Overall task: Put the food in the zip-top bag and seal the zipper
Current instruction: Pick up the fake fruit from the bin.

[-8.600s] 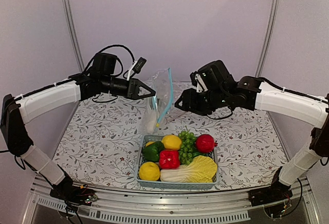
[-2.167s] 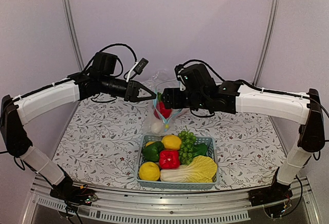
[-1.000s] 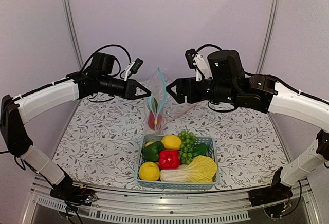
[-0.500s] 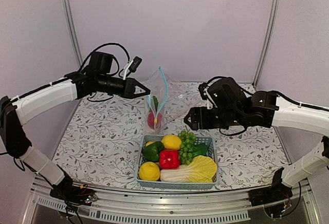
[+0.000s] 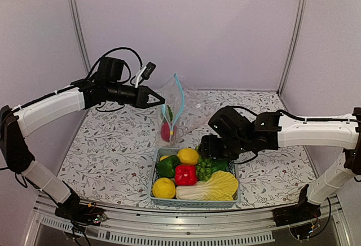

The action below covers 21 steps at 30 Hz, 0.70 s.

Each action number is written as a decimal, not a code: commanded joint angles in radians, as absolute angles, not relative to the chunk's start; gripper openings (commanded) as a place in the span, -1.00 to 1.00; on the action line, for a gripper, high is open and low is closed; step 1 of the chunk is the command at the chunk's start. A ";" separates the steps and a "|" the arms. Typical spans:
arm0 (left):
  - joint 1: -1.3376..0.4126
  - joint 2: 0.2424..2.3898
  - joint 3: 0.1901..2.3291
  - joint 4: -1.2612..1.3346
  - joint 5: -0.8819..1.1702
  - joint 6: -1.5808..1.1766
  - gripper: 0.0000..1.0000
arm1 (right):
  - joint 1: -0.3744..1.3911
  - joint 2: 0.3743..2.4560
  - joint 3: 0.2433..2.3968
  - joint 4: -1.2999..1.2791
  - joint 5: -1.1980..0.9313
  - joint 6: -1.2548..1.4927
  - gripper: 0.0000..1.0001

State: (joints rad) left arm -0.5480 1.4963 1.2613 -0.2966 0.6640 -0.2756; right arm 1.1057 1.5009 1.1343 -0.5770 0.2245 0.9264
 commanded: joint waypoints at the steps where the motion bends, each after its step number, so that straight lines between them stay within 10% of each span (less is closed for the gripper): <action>1: -0.543 1.471 1.253 -0.276 0.667 -0.257 -1.00 | 1.114 1.559 1.152 -0.593 0.220 0.965 0.44; 21: -0.543 1.474 1.253 -0.279 0.661 -0.255 -1.00 | 1.114 1.659 1.124 -0.600 0.227 1.013 0.10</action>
State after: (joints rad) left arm -0.5476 1.4963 1.2610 -0.2966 0.6636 -0.2726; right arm 1.1069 1.6417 1.1347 -0.5594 0.1982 0.9806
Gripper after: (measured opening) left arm 0.005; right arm 0.581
